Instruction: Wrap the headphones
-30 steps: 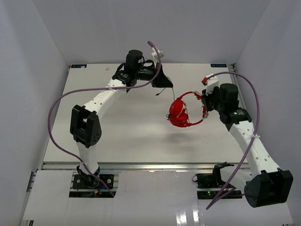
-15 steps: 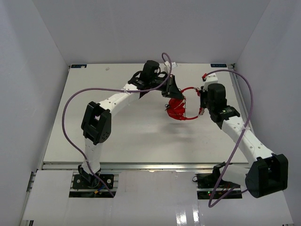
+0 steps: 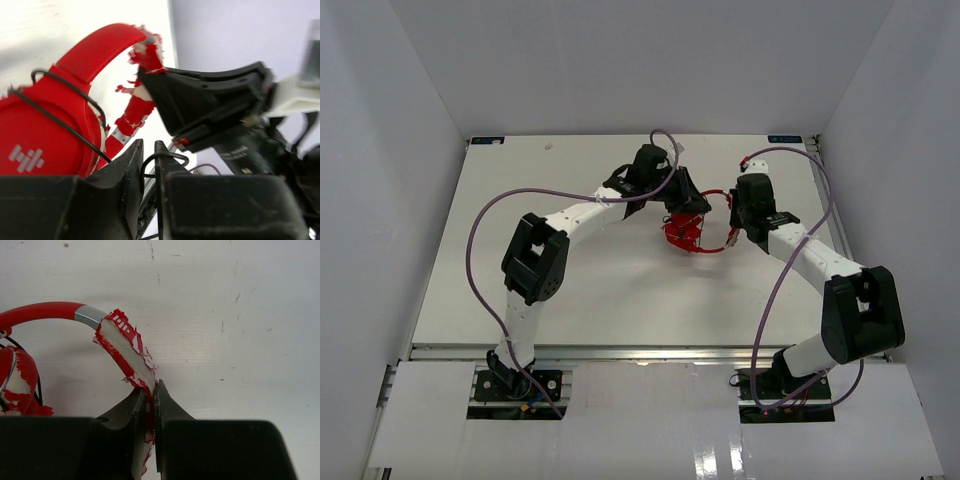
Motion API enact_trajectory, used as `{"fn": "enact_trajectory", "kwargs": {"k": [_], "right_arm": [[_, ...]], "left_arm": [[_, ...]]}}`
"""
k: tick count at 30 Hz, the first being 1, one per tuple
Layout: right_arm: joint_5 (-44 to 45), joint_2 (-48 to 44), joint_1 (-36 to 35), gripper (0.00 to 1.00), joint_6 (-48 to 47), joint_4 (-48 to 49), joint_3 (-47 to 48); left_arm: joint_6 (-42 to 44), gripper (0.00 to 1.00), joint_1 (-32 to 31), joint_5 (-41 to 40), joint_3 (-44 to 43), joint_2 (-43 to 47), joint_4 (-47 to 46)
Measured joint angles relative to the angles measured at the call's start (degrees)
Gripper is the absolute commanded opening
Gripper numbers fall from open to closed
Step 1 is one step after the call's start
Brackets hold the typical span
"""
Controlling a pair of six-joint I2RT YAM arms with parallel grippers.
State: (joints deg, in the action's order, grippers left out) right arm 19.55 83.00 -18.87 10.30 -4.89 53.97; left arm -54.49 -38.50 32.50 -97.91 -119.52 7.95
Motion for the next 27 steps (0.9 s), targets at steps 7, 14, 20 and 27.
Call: {"fn": "enact_trajectory", "kwargs": {"k": [7, 14, 20, 27], "right_arm": [[0.26, 6.01, 0.87, 0.08, 2.47, -0.02, 2.54], [-1.26, 10.48, 2.99, 0.08, 6.21, 0.63, 4.29], [-3.18, 12.46, 3.88, 0.08, 7.61, 0.8, 6.15], [-6.22, 13.13, 5.17, 0.08, 8.23, 0.9, 6.7]], "left_arm": [[-0.45, 0.47, -1.02, -2.17, -1.9, -4.7, 4.31], [0.53, 0.5, -2.65, -1.87, -2.01, -5.81, 7.64], [1.16, 0.63, -3.87, -0.9, -2.01, -5.86, 8.36], [2.43, 0.79, -5.69, 0.69, -1.1, -5.85, 8.45]]}}
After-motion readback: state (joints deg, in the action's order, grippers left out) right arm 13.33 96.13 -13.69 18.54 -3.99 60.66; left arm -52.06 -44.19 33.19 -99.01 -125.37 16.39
